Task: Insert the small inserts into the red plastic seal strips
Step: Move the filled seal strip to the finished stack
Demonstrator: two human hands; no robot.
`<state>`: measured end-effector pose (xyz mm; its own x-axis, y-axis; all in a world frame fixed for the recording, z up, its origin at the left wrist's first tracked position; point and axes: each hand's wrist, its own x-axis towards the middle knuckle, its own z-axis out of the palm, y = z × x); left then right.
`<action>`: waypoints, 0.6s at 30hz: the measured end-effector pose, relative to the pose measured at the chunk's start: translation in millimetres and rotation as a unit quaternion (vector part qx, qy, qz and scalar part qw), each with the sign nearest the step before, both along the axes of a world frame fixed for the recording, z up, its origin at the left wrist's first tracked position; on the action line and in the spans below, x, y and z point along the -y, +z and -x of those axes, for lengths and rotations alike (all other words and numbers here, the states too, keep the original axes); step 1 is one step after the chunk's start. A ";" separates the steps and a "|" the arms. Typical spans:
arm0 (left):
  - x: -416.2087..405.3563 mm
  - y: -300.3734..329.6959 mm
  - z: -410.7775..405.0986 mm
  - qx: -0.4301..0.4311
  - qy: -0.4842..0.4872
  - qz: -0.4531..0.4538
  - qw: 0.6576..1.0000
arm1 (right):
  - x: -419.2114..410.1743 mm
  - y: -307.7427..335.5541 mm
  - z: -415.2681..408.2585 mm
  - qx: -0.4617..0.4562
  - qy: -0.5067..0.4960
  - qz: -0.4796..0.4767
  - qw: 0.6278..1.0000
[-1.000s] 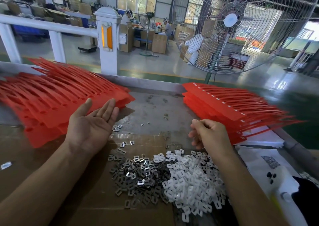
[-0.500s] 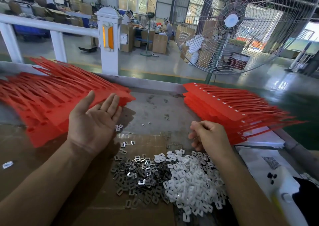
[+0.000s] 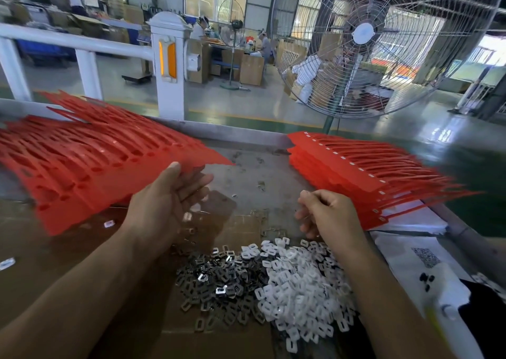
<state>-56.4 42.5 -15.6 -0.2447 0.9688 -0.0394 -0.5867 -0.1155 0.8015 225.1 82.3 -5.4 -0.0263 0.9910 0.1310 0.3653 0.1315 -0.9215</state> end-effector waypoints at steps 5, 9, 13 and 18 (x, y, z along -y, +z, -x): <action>8.4 5.5 -18.5 -0.052 -0.020 -0.116 0.992 | -2.0 -0.9 3.2 -0.078 0.049 0.032 0.995; 14.5 5.3 -33.9 -0.081 -0.063 -0.137 0.985 | -5.4 0.2 11.7 -0.172 0.108 0.106 0.973; 18.7 1.7 -39.3 -0.122 -0.138 -0.110 0.977 | -4.5 2.0 8.4 -0.271 0.129 0.080 0.950; 21.6 -6.7 -28.7 -0.191 -0.081 -0.084 0.975 | -5.7 -1.3 2.2 -0.174 0.039 -0.007 0.984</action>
